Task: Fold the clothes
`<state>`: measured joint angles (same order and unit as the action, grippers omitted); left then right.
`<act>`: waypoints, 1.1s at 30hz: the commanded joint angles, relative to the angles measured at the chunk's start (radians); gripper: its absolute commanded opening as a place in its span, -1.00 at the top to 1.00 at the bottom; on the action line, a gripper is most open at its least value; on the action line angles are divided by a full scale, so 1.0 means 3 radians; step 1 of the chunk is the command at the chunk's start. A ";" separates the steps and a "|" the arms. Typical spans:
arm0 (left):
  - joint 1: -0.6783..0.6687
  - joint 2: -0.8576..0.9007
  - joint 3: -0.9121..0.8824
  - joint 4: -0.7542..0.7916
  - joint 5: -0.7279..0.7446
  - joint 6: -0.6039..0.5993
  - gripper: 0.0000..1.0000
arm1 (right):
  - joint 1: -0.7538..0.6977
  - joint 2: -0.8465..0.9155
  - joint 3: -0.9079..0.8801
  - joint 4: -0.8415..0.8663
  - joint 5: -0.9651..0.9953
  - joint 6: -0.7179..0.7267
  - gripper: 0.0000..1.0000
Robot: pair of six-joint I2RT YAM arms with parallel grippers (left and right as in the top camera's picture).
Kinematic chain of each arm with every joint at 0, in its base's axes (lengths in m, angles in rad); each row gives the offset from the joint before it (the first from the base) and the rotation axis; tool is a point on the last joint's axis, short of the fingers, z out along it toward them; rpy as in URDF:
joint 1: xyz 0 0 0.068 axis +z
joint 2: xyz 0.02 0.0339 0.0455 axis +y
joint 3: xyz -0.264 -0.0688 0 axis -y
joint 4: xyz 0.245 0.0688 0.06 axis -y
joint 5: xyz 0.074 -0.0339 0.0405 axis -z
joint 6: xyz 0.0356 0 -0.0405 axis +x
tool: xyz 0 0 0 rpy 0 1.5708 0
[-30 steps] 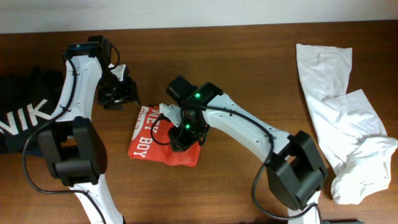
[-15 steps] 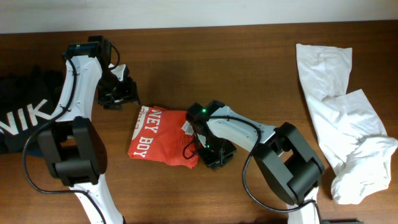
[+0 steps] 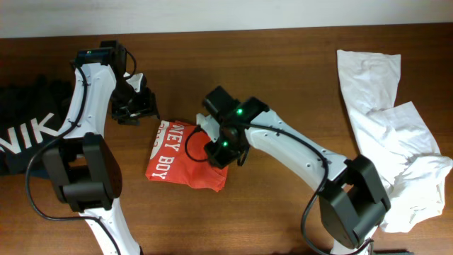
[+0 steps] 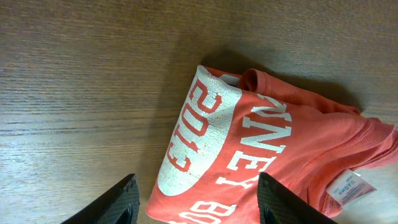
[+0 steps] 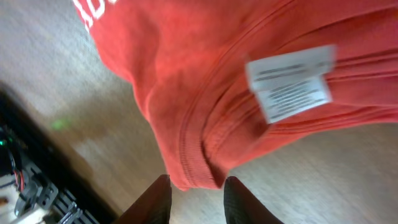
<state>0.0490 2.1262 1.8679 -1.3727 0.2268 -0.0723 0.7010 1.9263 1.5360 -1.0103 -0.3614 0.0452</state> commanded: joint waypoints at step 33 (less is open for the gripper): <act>-0.0336 0.0022 -0.0937 0.0801 -0.0153 0.0081 -0.23 | -0.0198 -0.0300 -0.0226 -0.0463 0.0331 0.0712 0.45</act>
<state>-0.0544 2.1262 1.6623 -1.1503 0.2001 -0.0677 0.6262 1.8130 1.4784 -1.1458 -0.2073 0.2722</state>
